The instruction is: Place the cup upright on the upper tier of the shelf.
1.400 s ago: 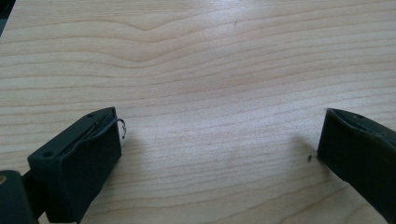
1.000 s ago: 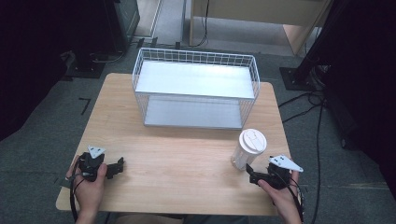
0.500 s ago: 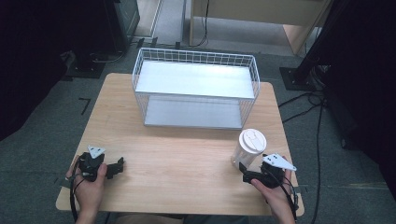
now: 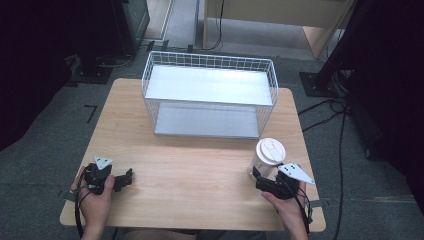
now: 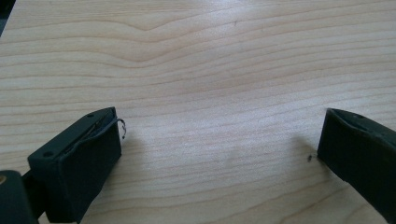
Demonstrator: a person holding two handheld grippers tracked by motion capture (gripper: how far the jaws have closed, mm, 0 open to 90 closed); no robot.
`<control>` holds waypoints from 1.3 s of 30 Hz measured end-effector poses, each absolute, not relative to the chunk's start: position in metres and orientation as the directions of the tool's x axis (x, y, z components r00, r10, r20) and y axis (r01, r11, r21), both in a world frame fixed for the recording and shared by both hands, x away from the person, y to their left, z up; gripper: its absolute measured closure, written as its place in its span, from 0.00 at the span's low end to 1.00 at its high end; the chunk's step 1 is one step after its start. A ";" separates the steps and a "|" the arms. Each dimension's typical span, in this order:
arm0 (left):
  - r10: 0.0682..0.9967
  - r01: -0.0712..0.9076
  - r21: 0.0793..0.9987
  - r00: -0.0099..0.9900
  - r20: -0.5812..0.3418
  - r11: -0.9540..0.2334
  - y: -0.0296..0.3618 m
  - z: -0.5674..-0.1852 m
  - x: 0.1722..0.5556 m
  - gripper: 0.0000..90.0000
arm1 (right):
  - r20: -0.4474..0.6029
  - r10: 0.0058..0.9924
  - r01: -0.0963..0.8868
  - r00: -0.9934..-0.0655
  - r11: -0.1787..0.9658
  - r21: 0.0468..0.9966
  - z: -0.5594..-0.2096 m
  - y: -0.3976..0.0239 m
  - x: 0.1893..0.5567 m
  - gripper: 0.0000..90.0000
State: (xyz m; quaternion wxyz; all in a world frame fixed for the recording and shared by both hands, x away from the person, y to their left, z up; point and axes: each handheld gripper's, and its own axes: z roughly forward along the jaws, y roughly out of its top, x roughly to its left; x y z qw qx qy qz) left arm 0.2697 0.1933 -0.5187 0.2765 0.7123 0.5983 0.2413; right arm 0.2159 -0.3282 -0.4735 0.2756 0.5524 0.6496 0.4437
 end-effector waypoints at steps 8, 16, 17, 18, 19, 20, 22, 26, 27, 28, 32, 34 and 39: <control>0.986 0.719 0.682 0.168 0.013 -0.131 0.193 -0.519 0.270 0.00 | 0.109 0.978 0.413 -0.179 -0.026 0.910 -0.477 -0.319 0.221 0.15; 0.986 0.719 0.682 0.168 0.013 -0.132 0.193 -0.519 0.270 0.00 | 0.116 0.982 0.377 -0.151 -0.051 0.925 -0.482 -0.314 0.225 0.16; 0.986 0.719 0.682 0.168 0.013 -0.131 0.193 -0.519 0.270 0.00 | 0.121 0.981 0.372 -0.148 -0.058 0.926 -0.482 -0.314 0.225 0.16; 0.986 0.719 0.682 0.168 0.013 -0.131 0.193 -0.519 0.270 0.00 | 0.121 0.981 0.372 -0.148 -0.058 0.926 -0.482 -0.314 0.225 0.16; 0.986 0.719 0.682 0.167 0.013 -0.131 0.193 -0.519 0.270 0.00 | 0.125 0.983 0.363 -0.138 -0.067 0.929 -0.484 -0.313 0.225 0.16; 0.986 0.719 0.682 0.167 0.013 -0.131 0.193 -0.519 0.270 0.00 | 0.125 0.983 0.363 -0.138 -0.067 0.929 -0.484 -0.313 0.225 0.16; 0.986 0.719 0.682 0.168 0.013 -0.132 0.193 -0.519 0.270 0.00 | 0.131 0.984 0.346 -0.120 -0.082 0.935 -0.486 -0.310 0.225 0.16; 0.986 0.719 0.682 0.167 0.013 -0.131 0.193 -0.519 0.270 0.00 | 0.133 0.985 0.334 -0.112 -0.089 0.938 -0.487 -0.308 0.226 0.16; 0.986 0.719 0.682 0.167 0.012 -0.130 0.193 -0.519 0.270 0.00 | 0.123 0.986 0.322 -0.111 -0.082 0.943 -0.488 -0.307 0.227 0.16; 0.986 0.719 0.682 0.167 0.012 -0.130 0.193 -0.519 0.270 0.00 | 0.120 0.987 0.314 -0.108 -0.080 0.946 -0.489 -0.306 0.227 0.17; 0.986 0.719 0.682 0.167 0.012 -0.130 0.193 -0.519 0.270 0.00 | 0.115 0.990 0.295 -0.076 -0.088 0.951 -0.490 -0.300 0.229 0.17; 0.986 0.719 0.683 0.167 0.012 -0.130 0.193 -0.519 0.270 0.00 | 0.121 0.991 0.282 -0.056 -0.101 0.954 -0.491 -0.296 0.229 0.18; 0.986 0.719 0.683 0.167 0.012 -0.130 0.193 -0.519 0.270 0.00 | 0.079 0.995 0.242 -0.065 -0.061 0.968 -0.489 -0.285 0.227 0.18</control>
